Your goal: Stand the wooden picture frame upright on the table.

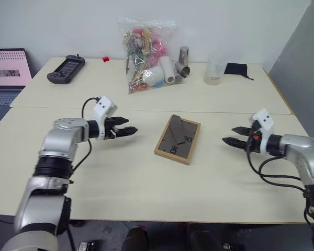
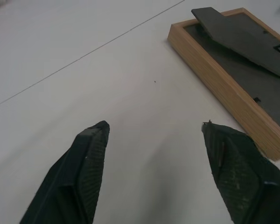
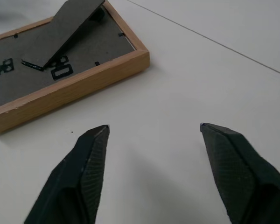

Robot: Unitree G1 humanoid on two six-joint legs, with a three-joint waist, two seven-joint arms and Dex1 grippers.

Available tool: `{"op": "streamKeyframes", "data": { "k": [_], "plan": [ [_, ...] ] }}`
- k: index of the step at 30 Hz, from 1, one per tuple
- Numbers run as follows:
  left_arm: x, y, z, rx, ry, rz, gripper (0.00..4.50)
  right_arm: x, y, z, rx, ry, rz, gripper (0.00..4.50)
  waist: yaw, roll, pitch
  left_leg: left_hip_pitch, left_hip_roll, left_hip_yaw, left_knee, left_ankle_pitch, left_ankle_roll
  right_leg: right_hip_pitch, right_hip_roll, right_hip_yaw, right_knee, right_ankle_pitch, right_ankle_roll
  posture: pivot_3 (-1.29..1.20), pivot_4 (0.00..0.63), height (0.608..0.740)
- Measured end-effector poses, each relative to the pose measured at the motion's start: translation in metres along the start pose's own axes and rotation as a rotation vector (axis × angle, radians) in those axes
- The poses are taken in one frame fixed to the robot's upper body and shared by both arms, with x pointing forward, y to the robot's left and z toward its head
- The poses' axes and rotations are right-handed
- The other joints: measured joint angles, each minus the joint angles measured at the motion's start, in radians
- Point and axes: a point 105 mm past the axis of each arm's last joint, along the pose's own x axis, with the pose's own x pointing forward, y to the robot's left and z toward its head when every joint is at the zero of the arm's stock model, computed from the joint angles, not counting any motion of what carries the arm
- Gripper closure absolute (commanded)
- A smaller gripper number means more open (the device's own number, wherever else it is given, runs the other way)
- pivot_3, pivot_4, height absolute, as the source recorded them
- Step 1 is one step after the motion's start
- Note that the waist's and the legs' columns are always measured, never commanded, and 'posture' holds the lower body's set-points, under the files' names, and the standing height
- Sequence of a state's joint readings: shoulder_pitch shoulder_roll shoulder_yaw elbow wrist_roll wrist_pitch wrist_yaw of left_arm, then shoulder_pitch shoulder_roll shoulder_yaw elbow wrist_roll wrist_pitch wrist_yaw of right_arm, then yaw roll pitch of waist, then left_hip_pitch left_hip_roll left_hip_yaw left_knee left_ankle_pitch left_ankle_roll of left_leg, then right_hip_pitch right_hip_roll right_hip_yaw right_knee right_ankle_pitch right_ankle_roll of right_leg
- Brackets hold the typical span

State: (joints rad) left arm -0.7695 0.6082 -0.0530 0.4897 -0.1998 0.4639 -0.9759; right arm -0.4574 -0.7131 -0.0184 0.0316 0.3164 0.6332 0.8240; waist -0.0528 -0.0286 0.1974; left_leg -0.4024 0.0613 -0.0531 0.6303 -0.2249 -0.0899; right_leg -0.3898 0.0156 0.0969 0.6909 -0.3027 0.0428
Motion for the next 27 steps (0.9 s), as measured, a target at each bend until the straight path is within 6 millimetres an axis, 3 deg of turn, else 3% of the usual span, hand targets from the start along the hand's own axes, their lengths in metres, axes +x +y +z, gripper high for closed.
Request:
{"op": "streamKeyframes", "data": {
  "k": [3,6,9,11,17,22,27],
  "plan": [
    [0.019,-0.002,0.003,0.042,-0.024,0.043,2.60,0.013,0.002,-0.005,-0.051,0.031,-0.056,2.80,0.002,0.000,0.000,0.000,0.000,0.000,0.000,0.000,0.000,0.000,0.000,0.000,0.000,0.000,0.000,0.00,0.150,0.740],
    [0.045,-0.016,0.008,0.106,-0.047,0.041,3.36,0.032,0.014,-0.007,-0.083,0.038,-0.073,3.66,0.003,0.000,0.000,0.000,0.000,0.000,0.000,0.000,0.000,0.000,0.000,0.000,0.001,0.000,0.000,0.00,0.150,0.740],
    [0.060,-0.024,0.002,0.127,-0.039,0.044,4.16,0.041,0.025,-0.003,-0.092,0.022,-0.057,4.50,0.001,0.000,0.000,0.000,0.000,0.000,0.000,0.000,0.000,0.000,0.000,0.000,0.001,0.000,0.000,0.00,0.150,0.740],
    [0.065,-0.024,-0.001,0.111,-0.038,0.056,4.47,0.045,0.028,0.000,-0.103,0.017,-0.067,4.50,0.001,0.000,0.000,0.000,0.000,0.000,0.000,0.000,0.000,0.000,0.000,0.000,0.001,0.000,0.000,0.00,0.150,0.740],
    [0.081,-0.036,0.011,0.116,-0.074,0.014,4.47,0.069,0.058,0.004,-0.095,-0.003,0.010,4.50,0.001,0.000,0.000,0.000,-0.001,0.000,0.000,0.000,0.000,0.000,0.000,0.000,0.001,0.000,0.000,0.00,0.150,0.740],
    [0.080,-0.042,0.008,0.113,-0.056,-0.047,4.47,0.072,0.061,0.005,-0.119,0.005,0.012,4.50,-0.004,0.000,0.000,0.001,-0.001,0.000,0.000,0.000,0.000,0.000,0.000,0.000,0.002,0.000,0.000,0.00,0.150,0.740],
    [0.067,-0.048,0.002,0.130,-0.032,-0.097,4.47,0.075,0.063,0.006,-0.120,0.003,0.014,4.50,-0.006,0.000,0.000,0.001,0.000,0.000,0.000,0.000,0.000,0.000,0.000,0.000,0.003,0.000,0.000,0.00,0.150,0.740]
  ]
}}
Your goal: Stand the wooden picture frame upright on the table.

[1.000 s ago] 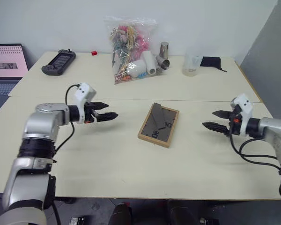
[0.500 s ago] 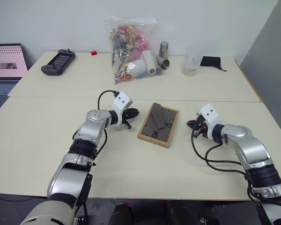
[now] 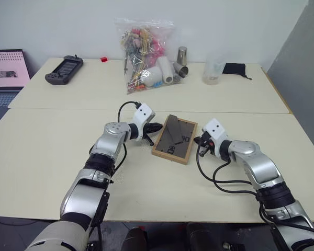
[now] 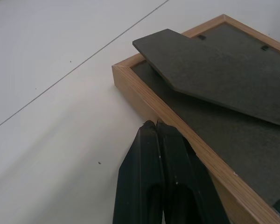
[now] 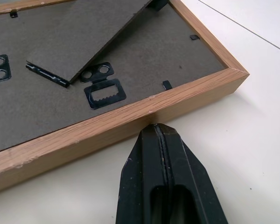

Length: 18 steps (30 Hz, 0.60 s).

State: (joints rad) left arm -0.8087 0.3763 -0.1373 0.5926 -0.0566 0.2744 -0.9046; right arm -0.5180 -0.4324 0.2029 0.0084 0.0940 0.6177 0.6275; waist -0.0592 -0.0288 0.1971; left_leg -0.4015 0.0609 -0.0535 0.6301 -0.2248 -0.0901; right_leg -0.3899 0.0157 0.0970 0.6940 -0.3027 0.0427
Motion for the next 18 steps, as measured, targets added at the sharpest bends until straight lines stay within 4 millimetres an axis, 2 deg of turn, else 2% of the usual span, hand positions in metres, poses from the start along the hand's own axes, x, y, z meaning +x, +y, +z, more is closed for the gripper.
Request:
{"op": "streamKeyframes", "data": {
  "k": [5,12,18],
  "plan": [
    [-0.013,-0.008,-0.007,-0.002,0.030,-0.028,4.47,0.001,0.003,0.001,0.002,-0.003,0.016,4.50,0.001,0.000,0.000,0.000,0.000,0.000,0.000,0.000,0.000,0.000,0.000,0.000,0.000,0.000,0.000,0.00,0.150,0.740],
    [-0.040,-0.018,-0.019,0.008,0.096,-0.055,4.47,0.001,0.022,0.002,0.023,-0.006,0.140,4.50,-0.001,0.000,0.000,0.001,0.001,0.000,0.000,0.000,0.000,0.000,0.000,0.000,0.001,0.000,0.000,0.00,0.150,0.740],
    [-0.055,-0.026,-0.022,0.000,0.139,-0.072,4.47,0.000,0.031,0.003,0.038,0.001,0.198,4.50,0.001,0.000,0.000,0.000,0.001,0.000,0.000,0.000,0.000,0.000,0.000,0.000,0.001,0.000,0.000,0.00,0.150,0.740]
  ]
}}
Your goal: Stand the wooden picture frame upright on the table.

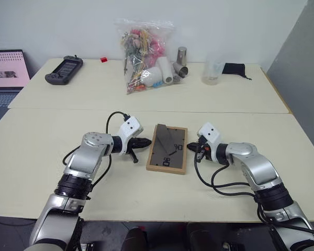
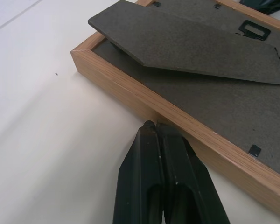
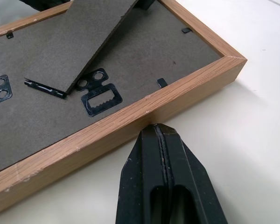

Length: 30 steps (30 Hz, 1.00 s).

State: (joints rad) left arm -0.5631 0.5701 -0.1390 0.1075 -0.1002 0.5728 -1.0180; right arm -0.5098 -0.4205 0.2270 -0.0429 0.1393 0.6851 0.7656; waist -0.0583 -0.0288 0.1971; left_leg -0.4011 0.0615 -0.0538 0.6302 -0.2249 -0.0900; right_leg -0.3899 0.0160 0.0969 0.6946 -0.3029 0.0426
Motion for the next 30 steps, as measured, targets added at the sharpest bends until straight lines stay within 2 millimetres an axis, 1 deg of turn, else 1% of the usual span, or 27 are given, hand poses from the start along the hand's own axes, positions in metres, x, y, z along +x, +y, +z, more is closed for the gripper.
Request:
{"op": "streamKeyframes", "data": {
  "k": [3,8,15,17,19,21,22,23,24,25,27,29,30],
  "plan": [
    [-0.007,-0.008,0.001,0.006,0.013,-0.028,4.47,-0.001,0.001,-0.001,-0.004,0.007,0.018,4.50,0.000,0.000,0.000,0.000,0.000,0.000,0.000,0.000,0.000,0.000,0.000,0.000,0.000,0.000,0.000,0.00,0.150,0.740],
    [-0.010,-0.010,0.003,0.028,0.020,-0.035,4.47,-0.001,0.002,-0.001,-0.004,0.008,0.024,4.50,0.001,0.000,0.000,0.000,0.000,0.000,0.000,0.000,0.000,0.000,0.000,0.000,0.000,0.000,0.000,0.00,0.150,0.740],
    [-0.015,-0.011,-0.004,0.043,0.051,-0.055,4.47,-0.004,0.003,-0.001,-0.048,0.014,0.049,4.50,0.001,0.000,0.000,0.000,0.000,0.000,0.000,0.000,0.000,0.000,0.000,0.000,0.000,0.000,0.000,0.00,0.150,0.740],
    [-0.019,-0.009,-0.008,0.045,0.066,-0.053,4.47,-0.006,0.002,-0.002,-0.062,0.018,0.051,4.50,0.000,0.000,0.000,0.000,0.000,0.000,0.000,0.000,0.000,0.000,0.000,0.000,-0.001,0.000,0.000,0.00,0.150,0.740],
    [-0.024,-0.006,-0.012,0.012,0.059,-0.046,4.47,-0.011,-0.003,-0.004,-0.074,0.032,0.041,4.50,0.001,0.000,0.000,0.000,0.000,0.000,0.000,0.000,0.000,0.000,0.000,0.000,-0.001,0.000,0.000,0.00,0.150,0.740],
    [-0.028,-0.003,-0.014,-0.027,0.043,-0.043,4.09,-0.013,-0.005,-0.005,-0.078,0.039,0.038,4.50,0.001,0.000,0.000,0.000,0.000,0.000,0.000,0.000,0.000,0.000,0.000,0.000,-0.001,0.000,0.000,0.00,0.150,0.740],
    [-0.032,-0.004,-0.015,-0.062,0.036,-0.058,3.99,-0.014,-0.005,-0.005,-0.079,0.040,0.041,4.50,0.000,0.000,0.000,0.000,0.000,0.000,0.000,0.000,0.000,0.000,0.000,0.000,-0.001,0.000,0.000,0.00,0.150,0.740],
    [-0.037,-0.008,-0.017,-0.114,0.033,-0.097,3.72,-0.015,-0.004,-0.005,-0.082,0.040,0.046,4.50,-0.002,0.000,0.000,0.000,0.001,0.000,0.000,0.000,0.000,0.000,0.000,0.000,-0.001,0.000,0.000,0.00,0.150,0.740],
    [-0.044,-0.012,-0.020,-0.224,0.019,-0.147,3.53,-0.017,-0.004,-0.008,-0.083,0.049,0.048,4.50,-0.003,0.000,0.000,0.000,0.001,0.000,0.000,0.000,0.000,0.000,0.000,0.000,0.000,-0.001,-0.001,0.00,0.150,0.740],
    [-0.047,-0.014,-0.021,-0.267,0.010,-0.166,3.33,-0.018,-0.004,-0.009,-0.082,0.052,0.050,4.50,-0.003,0.000,0.000,0.000,0.001,0.000,0.000,0.000,0.000,-0.001,0.000,0.000,0.000,-0.001,-0.001,0.00,0.150,0.740],
    [-0.055,-0.020,-0.016,-0.450,-0.036,-0.231,2.81,-0.018,-0.001,-0.010,-0.075,0.054,0.066,4.50,-0.002,0.000,0.000,0.000,0.001,0.000,0.000,0.000,0.000,-0.001,0.000,-0.001,0.000,-0.001,0.000,0.00,0.150,0.740],
    [-0.059,-0.024,-0.009,-0.548,-0.058,-0.283,2.38,-0.018,0.001,-0.007,-0.075,0.042,0.077,4.50,-0.003,0.000,0.000,0.000,0.001,0.000,0.000,0.000,0.000,0.000,0.000,-0.001,0.000,-0.001,0.000,0.00,0.150,0.740],
    [-0.062,-0.026,-0.009,-0.574,-0.054,-0.304,2.19,-0.016,0.002,-0.006,-0.076,0.035,0.081,4.50,-0.003,0.000,0.000,0.000,0.001,0.000,0.000,0.000,0.000,0.000,0.000,-0.001,0.000,-0.001,0.000,0.00,0.150,0.740]
  ]
}}
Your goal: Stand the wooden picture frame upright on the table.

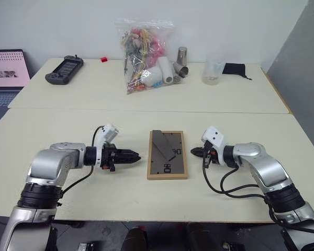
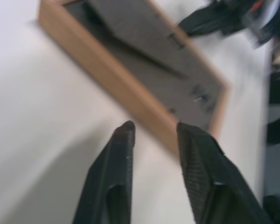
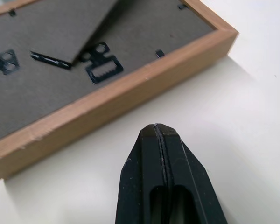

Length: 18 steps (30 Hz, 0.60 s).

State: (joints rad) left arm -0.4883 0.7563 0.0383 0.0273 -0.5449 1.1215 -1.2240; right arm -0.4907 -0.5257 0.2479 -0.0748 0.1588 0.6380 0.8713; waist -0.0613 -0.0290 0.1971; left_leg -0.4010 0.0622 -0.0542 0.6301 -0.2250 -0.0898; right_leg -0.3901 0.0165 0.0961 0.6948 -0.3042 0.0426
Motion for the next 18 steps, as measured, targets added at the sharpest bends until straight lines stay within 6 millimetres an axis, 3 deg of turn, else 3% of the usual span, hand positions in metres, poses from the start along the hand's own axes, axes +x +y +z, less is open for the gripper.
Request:
{"op": "streamKeyframes", "data": {
  "k": [4,11,18],
  "plan": [
    [-0.002,-0.002,-0.010,-0.226,0.012,-0.044,1.36,0.008,0.005,0.002,-0.007,-0.012,0.018,4.50,-0.001,0.000,0.000,0.000,0.000,0.000,0.000,0.000,0.000,0.000,0.000,0.000,0.001,0.000,0.000,0.00,0.150,0.740],
    [-0.003,-0.001,-0.012,-0.335,0.005,-0.038,0.01,0.007,0.003,0.001,-0.026,-0.004,0.006,4.50,0.000,0.000,0.000,0.000,0.000,0.000,0.000,0.000,0.000,0.000,0.000,0.000,0.001,0.000,-0.001,0.00,0.150,0.740],
    [0.009,0.005,-0.016,-0.389,0.016,-0.016,0.01,0.007,0.004,-0.001,-0.021,-0.003,0.007,4.50,0.000,0.000,0.000,0.000,0.000,0.000,0.000,0.000,0.000,0.000,0.000,0.000,0.001,0.000,-0.001,0.00,0.150,0.740]
  ]
}}
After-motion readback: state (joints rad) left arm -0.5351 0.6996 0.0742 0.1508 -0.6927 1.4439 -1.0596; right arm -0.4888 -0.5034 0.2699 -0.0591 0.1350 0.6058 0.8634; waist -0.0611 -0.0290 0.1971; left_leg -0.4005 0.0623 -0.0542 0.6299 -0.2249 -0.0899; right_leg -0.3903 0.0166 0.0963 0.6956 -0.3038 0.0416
